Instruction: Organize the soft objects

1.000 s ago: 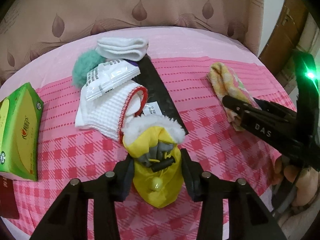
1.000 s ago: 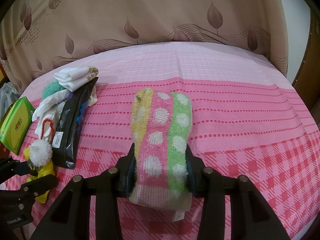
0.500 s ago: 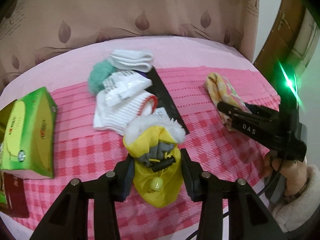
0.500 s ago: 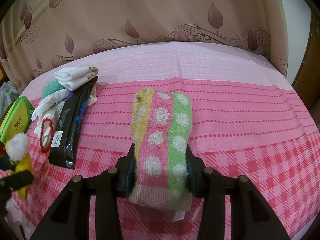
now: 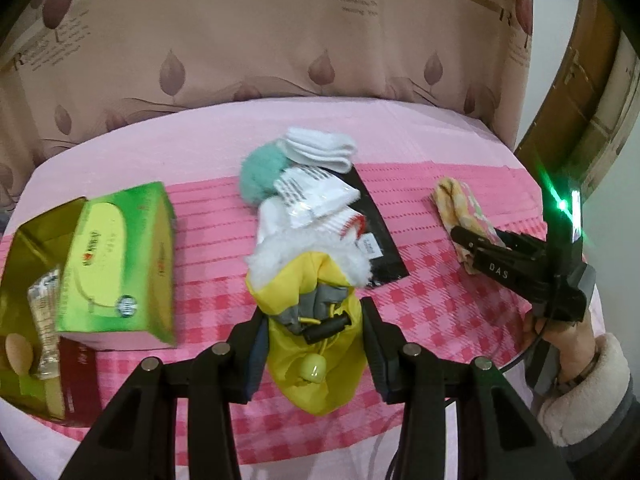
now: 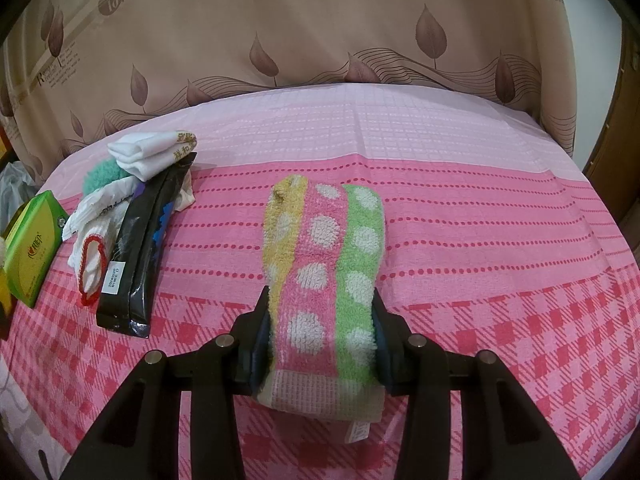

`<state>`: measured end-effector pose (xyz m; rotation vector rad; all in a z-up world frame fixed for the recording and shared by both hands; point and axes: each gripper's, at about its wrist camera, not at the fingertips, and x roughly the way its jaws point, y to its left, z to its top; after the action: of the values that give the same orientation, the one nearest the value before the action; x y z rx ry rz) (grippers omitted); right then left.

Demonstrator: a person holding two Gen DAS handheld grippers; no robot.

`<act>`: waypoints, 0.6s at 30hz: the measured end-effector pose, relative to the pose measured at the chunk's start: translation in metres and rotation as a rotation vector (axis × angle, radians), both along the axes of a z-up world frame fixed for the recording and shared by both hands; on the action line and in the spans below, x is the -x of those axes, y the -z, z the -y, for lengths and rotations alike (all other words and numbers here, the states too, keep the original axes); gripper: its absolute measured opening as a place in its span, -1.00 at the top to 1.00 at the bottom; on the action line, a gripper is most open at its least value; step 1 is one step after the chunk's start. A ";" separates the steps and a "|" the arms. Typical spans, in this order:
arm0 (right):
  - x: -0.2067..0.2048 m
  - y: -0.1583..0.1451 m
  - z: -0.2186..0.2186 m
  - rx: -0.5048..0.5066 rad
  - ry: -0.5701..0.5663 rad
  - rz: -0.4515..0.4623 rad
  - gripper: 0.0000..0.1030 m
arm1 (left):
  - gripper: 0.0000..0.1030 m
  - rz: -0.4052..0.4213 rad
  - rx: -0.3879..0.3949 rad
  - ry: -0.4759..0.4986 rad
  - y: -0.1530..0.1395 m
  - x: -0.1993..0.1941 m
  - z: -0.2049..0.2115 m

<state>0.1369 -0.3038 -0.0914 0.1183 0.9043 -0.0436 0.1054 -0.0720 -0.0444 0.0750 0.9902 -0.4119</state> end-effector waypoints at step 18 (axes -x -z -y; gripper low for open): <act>0.000 0.000 0.001 0.005 -0.001 -0.001 0.20 | 0.17 0.069 -0.035 -0.212 -0.041 -0.015 -0.121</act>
<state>0.1364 -0.3045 -0.0917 0.1130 0.9049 -0.0446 0.1208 0.0487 -0.0033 0.0156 0.9264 -0.1964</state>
